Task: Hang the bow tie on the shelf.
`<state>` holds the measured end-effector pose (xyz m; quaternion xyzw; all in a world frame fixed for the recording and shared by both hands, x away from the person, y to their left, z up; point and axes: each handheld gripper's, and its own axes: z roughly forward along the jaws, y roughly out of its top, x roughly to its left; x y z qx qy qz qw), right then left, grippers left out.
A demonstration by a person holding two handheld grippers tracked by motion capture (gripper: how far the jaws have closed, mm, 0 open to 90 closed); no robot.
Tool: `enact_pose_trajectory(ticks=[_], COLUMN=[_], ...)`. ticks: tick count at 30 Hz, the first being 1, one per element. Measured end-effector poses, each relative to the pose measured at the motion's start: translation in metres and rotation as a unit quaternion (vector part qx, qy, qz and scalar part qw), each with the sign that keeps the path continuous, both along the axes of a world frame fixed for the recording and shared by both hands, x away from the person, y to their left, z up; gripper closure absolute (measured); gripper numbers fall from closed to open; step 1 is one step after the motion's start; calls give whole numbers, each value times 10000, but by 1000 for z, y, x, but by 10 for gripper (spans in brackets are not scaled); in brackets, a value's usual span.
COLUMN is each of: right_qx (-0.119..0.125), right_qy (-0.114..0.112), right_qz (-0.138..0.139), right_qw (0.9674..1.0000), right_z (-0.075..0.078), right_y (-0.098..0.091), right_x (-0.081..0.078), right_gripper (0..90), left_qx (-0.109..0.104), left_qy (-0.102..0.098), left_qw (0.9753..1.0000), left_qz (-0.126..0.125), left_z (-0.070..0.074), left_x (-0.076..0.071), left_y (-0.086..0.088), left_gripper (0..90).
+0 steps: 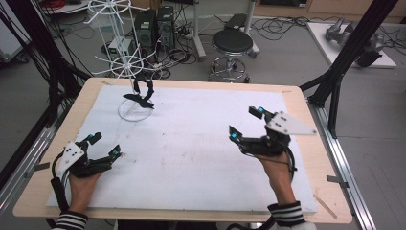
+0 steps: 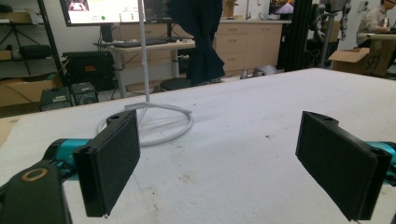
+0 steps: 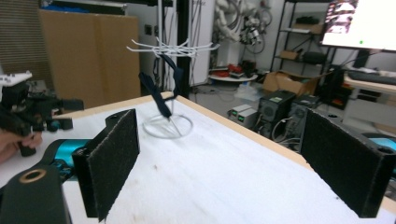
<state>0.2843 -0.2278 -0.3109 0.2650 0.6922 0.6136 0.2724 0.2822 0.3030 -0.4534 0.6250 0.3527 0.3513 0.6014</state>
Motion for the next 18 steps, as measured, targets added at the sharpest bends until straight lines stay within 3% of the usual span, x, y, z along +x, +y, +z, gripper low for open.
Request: enact_pose_trajectory(ticks=[6, 10, 14, 18], right_qx=[82, 329, 531, 621], right_qy=[-60, -105, -76, -115], right_qz=[-327, -665, -962, -1104], right_qw=[9994, 9972, 9939, 9919], right_z=[-35, -71, -109, -130], right_y=[-48, -72, -77, -72], right_x=[-32, -49, -52, -47], right_gripper=[115, 115, 115, 115], left_qx=[24, 12, 28, 0], left_qy=[-33, -53, -79, -96], left_qw=[10000, 10000, 9999, 9999], left_qz=[22, 41, 67, 76], left_z=[0, 0, 0, -1], left_x=[-1, -1, -2, -2], left_y=[0, 0, 0, -1], left_gripper=[141, 141, 141, 141])
